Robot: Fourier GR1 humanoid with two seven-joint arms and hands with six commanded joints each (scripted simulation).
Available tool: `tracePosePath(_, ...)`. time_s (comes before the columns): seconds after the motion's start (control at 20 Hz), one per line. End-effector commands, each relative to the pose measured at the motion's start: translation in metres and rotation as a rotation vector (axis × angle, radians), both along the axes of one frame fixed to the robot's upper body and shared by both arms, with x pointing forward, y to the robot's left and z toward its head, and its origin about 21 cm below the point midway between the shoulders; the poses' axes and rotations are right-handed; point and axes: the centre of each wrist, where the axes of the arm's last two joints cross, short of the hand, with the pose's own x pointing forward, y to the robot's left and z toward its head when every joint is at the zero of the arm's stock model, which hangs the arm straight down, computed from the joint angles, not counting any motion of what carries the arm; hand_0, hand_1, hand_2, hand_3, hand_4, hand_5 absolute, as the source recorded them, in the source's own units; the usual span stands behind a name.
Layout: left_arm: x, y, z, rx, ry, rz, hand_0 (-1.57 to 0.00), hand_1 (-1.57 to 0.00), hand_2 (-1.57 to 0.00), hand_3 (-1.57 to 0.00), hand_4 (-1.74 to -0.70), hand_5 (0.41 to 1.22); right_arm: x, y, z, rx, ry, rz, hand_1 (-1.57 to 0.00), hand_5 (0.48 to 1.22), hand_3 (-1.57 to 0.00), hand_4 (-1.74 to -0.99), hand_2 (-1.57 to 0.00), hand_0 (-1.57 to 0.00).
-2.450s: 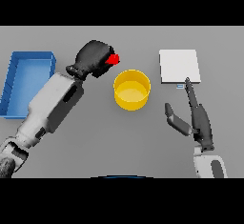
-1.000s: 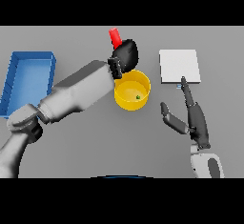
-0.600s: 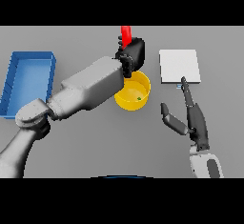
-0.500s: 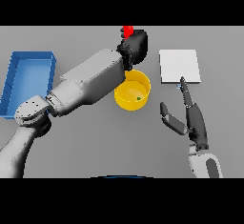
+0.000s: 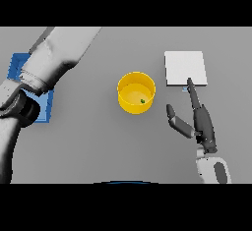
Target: Pick up the red beaker and tilt it to pour out 1 green nut into yellow bowl. Pick up the yellow bowl and place it on the metallic measuring scale.
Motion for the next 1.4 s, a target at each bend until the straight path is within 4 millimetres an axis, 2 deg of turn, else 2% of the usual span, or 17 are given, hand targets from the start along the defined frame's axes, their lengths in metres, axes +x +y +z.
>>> tracePosePath(0.0,0.005,0.016,0.012,-0.11,0.01,0.046,-1.57,-1.57,-1.57,-1.39,-1.73,1.221,0.0,-0.002,0.0,0.004,-0.003,-0.001,0.0,0.675,0.0,-0.996,0.0,0.0)
tracePosePath(0.15,0.015,0.06,0.026,-0.383,0.006,0.195,-1.57,-1.57,-1.57,-1.44,-1.74,1.221,0.003,0.004,0.001,0.022,-0.003,0.003,0.0,0.668,0.0,-1.004,0.0,0.0)
tracePosePath(0.25,0.02,0.105,0.033,-0.571,-0.017,0.305,-1.57,-1.57,-1.57,-1.45,-1.74,1.221,0.005,0.008,-0.002,0.043,0.014,0.003,0.0,0.668,0.0,-1.004,0.0,0.0)
tracePosePath(0.35,0.022,0.145,0.019,-0.734,-0.042,0.394,-1.57,-1.57,-1.57,-1.45,-1.74,1.221,0.003,0.005,-0.005,0.058,0.011,0.011,0.0,0.664,0.0,-0.996,0.0,0.0)
tracePosePath(0.5,0.018,0.202,-0.006,-0.934,-0.083,0.578,-1.57,-1.57,-1.57,-1.41,-1.74,1.221,0.005,0.006,-0.004,0.038,0.002,0.019,0.0,0.655,0.0,-1.034,0.0,0.0)
tracePosePath(0.65,0.01,0.239,-0.028,-1.142,-0.116,0.697,-1.57,-1.57,-1.57,-1.44,-1.74,1.221,0.006,0.01,-0.003,0.032,0.006,0.016,0.0,0.652,0.0,-1.057,0.0,0.0)
tracePosePath(0.75,0.002,0.258,-0.056,-1.258,-0.12,0.761,-1.57,-1.57,-1.57,-1.46,-1.74,1.221,0.004,0.006,-0.001,0.01,0.005,0.014,0.0,0.652,0.0,-1.048,0.0,0.0)
tracePosePath(0.9,-0.009,0.269,-0.088,-1.412,-0.11,0.846,-1.57,-1.57,-1.57,-1.47,-1.74,1.221,0.006,0.006,0.001,-0.02,0.007,-0.001,0.0,0.648,0.0,-1.052,0.0,0.0)
tracePosePath(1.05,-0.024,0.274,-0.107,-1.481,-0.127,0.898,-1.57,-1.57,-1.57,-1.48,-1.74,1.221,0.005,0.007,-0.004,-0.017,0.023,0.006,0.0,0.65,0.0,-1.041,0.0,0.0)
tracePosePath(1.3,-0.061,0.269,-0.145,-1.574,-0.131,0.946,-1.57,-1.57,-1.57,-1.45,-1.74,1.221,0.003,0.0,-0.004,-0.025,0.007,0.011,0.0,0.646,0.0,-1.02,0.0,0.0)
tracePosePath(1.35,-0.066,0.267,-0.147,-1.593,-0.14,0.958,-1.57,-1.57,-1.57,-1.45,-1.74,1.221,0.001,0.001,-0.007,-0.016,0.019,0.012,0.0,0.646,0.0,-1.015,0.0,0.0)
